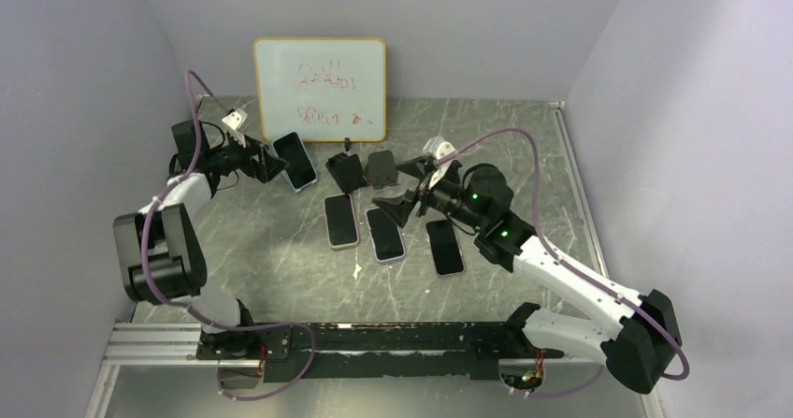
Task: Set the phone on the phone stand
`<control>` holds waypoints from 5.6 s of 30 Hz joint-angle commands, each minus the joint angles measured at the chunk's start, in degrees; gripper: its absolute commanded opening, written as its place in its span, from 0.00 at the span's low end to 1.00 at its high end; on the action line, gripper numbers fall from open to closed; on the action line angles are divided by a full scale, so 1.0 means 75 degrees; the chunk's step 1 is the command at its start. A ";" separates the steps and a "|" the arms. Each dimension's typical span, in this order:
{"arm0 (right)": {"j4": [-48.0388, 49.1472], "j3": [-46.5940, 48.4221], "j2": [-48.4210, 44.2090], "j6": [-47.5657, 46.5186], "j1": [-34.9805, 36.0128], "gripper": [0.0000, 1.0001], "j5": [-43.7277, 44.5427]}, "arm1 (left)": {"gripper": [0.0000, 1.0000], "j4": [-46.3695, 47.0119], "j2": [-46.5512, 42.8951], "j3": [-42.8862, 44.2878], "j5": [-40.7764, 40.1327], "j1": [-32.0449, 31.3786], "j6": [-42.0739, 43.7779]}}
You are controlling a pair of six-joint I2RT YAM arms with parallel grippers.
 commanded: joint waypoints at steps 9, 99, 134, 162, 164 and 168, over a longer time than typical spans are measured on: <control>-0.1137 0.1096 0.2391 0.0648 0.1865 1.00 0.3658 | 0.96 0.0253 -0.2653 -0.1074 -0.3379 -0.0038 -0.3329; -0.5299 0.6515 0.9155 0.5085 0.3476 1.00 0.7686 | 0.96 -0.2628 -0.5405 -0.2287 -0.5705 -0.2859 -0.4921; -0.7768 0.9041 0.9885 0.7869 0.3533 1.00 0.9063 | 0.98 -0.2472 -0.4586 -0.1030 -0.5604 -0.0964 -0.4947; -0.7833 0.9798 1.0789 0.7778 0.3544 1.00 0.9097 | 0.96 -0.2414 -0.4661 -0.1071 -0.5192 -0.1068 -0.4794; -0.7789 0.9716 1.0822 0.7780 0.3553 1.00 0.9056 | 0.96 -0.2391 -0.4663 -0.1093 -0.5184 -0.1068 -0.4801; -0.7821 0.9657 1.0903 0.7796 0.3555 1.00 0.8992 | 0.97 -0.2379 -0.4669 -0.1156 -0.5212 -0.1093 -0.4761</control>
